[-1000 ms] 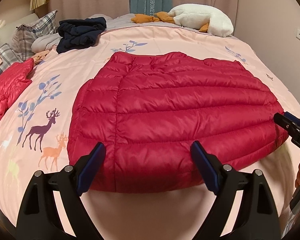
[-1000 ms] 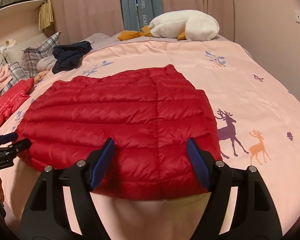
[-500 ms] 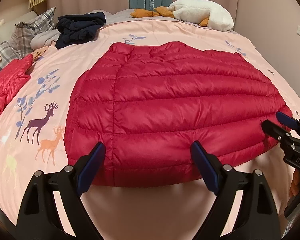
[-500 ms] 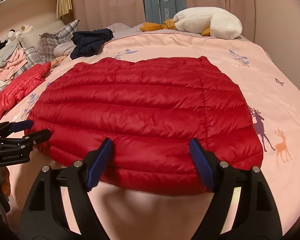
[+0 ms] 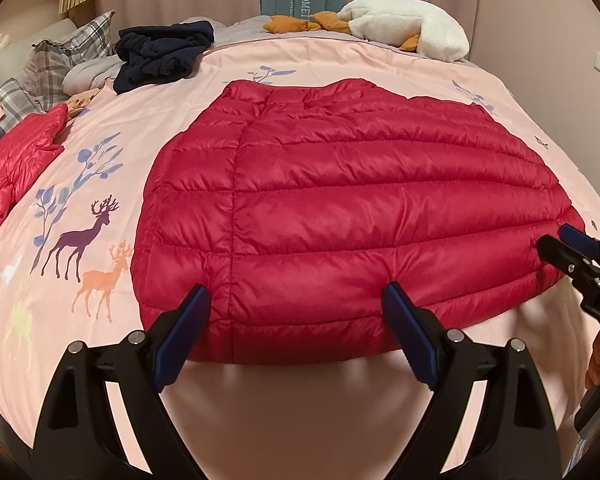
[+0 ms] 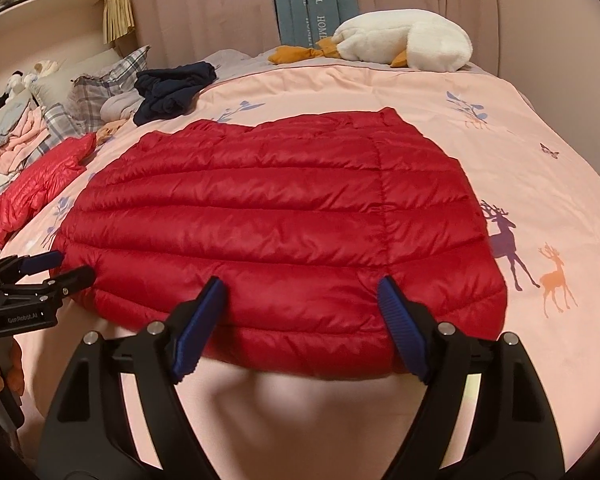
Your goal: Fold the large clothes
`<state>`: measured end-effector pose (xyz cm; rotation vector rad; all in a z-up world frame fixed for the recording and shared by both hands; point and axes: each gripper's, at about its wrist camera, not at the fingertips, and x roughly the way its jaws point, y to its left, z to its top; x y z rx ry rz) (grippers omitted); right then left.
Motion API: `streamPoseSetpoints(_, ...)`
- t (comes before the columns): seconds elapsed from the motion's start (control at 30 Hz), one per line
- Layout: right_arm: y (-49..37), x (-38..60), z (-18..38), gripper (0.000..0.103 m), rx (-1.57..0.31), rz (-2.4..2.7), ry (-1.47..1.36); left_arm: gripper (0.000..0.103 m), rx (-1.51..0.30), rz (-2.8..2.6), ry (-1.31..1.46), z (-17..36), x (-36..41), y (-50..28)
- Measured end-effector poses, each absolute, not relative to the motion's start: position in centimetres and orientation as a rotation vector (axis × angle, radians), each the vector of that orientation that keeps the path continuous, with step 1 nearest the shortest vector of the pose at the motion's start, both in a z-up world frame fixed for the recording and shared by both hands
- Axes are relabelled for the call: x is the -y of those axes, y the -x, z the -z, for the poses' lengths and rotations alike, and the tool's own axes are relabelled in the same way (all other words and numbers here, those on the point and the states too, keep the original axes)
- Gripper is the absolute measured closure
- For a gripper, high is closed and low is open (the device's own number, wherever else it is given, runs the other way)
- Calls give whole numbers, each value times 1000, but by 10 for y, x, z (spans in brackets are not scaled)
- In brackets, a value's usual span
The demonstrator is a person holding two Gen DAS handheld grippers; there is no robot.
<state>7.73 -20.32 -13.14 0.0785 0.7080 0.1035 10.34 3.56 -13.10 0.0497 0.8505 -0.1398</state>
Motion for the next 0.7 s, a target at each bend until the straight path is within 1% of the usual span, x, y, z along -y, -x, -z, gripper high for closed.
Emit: streamPoseSetpoints(0.7,-70,226,131,23,-706,-38,-94,14,-863,127,-48,133,-43,-100)
